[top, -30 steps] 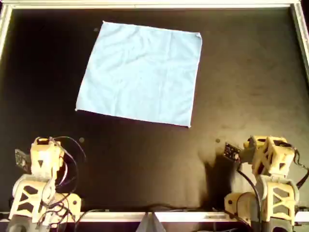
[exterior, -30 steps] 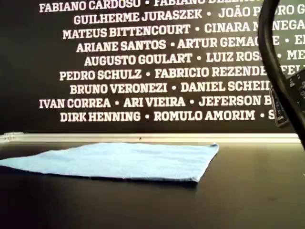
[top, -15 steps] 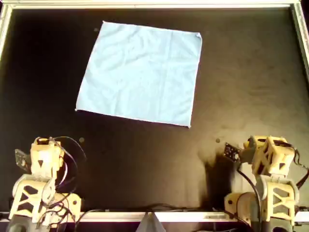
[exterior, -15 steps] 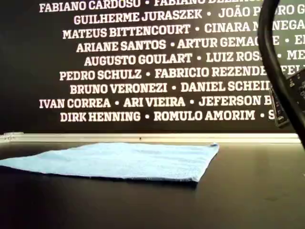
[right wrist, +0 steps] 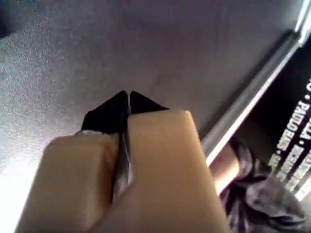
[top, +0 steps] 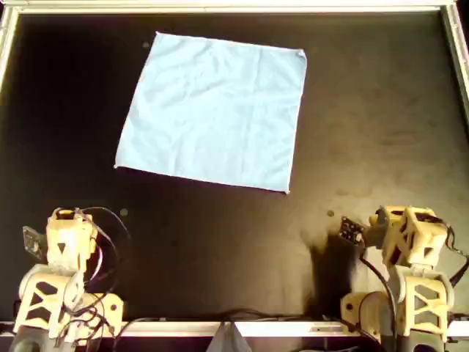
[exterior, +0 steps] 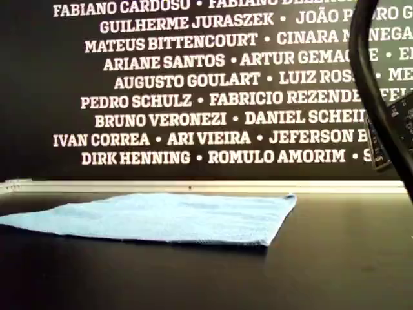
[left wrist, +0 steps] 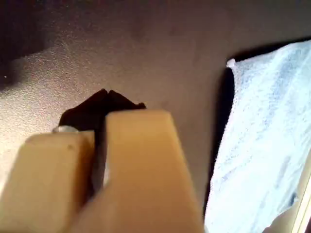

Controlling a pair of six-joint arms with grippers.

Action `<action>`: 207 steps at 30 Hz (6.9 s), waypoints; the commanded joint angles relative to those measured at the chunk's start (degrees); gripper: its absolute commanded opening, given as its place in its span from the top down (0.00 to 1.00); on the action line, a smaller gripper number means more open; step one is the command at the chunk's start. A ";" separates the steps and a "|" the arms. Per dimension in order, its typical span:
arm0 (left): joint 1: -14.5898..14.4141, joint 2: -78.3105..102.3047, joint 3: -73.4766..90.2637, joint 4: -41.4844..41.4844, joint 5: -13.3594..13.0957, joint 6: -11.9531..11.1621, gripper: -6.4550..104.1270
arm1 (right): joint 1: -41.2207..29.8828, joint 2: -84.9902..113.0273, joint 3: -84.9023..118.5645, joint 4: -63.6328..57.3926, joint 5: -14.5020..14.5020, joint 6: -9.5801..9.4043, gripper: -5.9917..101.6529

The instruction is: Fold a cloth

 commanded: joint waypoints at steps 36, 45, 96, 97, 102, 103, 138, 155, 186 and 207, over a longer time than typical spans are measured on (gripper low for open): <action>1.23 0.44 -4.66 -1.58 18.72 -0.18 0.43 | 0.26 2.02 -7.73 -9.23 -2.64 0.35 0.45; 1.32 0.18 -14.24 -1.58 18.81 -0.44 0.20 | 0.26 1.76 -19.16 -9.23 -25.84 0.53 0.42; 1.49 -83.23 -50.71 -24.96 17.75 0.53 0.18 | 39.81 -91.14 -64.16 -17.14 -6.59 7.56 0.42; 1.49 -83.76 -51.24 -24.96 17.75 0.53 0.18 | 39.73 -91.23 -64.60 -17.14 -6.50 7.56 0.42; 1.49 -88.07 -55.20 -24.96 17.75 0.53 0.18 | 39.55 -91.32 -66.80 -17.14 -6.50 7.56 0.42; 1.49 -89.12 -56.16 -24.96 17.75 0.53 0.18 | 39.55 -91.85 -67.15 -17.14 -6.50 7.56 0.42; 4.31 -101.51 -66.27 -24.70 18.81 6.68 0.44 | 34.98 -105.73 -79.37 -17.14 -7.56 7.56 0.76; 4.04 -101.25 -65.04 -23.82 18.90 5.54 0.94 | 34.89 -105.56 -78.31 -17.05 -7.56 7.47 0.96; -4.13 -77.96 -41.84 -23.64 18.90 6.33 0.94 | 29.53 -81.91 -56.07 -16.88 -6.59 6.50 0.96; -8.35 -67.15 -35.07 -24.87 18.90 6.42 0.94 | 29.71 -78.13 -54.23 -18.11 -6.59 6.50 0.96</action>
